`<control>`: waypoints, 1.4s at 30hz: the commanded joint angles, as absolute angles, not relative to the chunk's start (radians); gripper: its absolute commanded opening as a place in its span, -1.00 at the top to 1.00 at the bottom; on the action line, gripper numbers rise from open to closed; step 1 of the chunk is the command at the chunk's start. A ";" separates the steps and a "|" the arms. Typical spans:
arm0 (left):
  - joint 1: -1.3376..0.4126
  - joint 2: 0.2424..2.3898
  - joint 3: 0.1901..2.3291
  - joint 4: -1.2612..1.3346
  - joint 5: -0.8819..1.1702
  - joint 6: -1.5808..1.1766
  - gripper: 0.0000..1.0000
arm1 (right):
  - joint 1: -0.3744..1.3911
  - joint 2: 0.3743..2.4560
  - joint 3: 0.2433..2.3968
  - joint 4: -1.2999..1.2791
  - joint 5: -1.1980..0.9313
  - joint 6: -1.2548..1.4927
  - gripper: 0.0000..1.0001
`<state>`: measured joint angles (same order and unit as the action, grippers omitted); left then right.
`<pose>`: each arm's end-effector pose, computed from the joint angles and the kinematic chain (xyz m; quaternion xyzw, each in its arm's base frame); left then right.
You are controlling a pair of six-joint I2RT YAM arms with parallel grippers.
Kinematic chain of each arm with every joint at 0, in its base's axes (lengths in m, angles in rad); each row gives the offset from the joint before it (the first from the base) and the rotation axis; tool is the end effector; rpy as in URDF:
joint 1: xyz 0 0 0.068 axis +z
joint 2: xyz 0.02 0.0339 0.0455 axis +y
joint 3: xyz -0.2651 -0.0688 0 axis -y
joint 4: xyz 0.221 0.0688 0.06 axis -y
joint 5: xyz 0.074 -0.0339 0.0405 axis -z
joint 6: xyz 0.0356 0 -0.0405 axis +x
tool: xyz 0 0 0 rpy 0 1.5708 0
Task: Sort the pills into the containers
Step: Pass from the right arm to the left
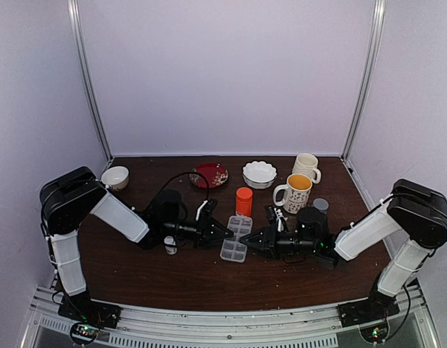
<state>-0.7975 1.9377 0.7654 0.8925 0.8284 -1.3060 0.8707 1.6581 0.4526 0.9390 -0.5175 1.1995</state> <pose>0.2260 -0.2691 0.1535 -0.0504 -0.7686 0.6377 0.0060 0.1665 0.2250 0.1650 -0.0275 0.7834 0.6083 0.1246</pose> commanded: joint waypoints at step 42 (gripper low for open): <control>-0.805 1.986 0.764 1.087 0.862 -1.360 1.00 | 0.870 1.556 0.398 0.942 -0.486 1.173 0.45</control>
<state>-0.8070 1.9881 0.7704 1.1019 0.8795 -1.4071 0.8707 1.5875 0.4133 0.9791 -0.5148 1.2018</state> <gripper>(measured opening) 0.209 0.285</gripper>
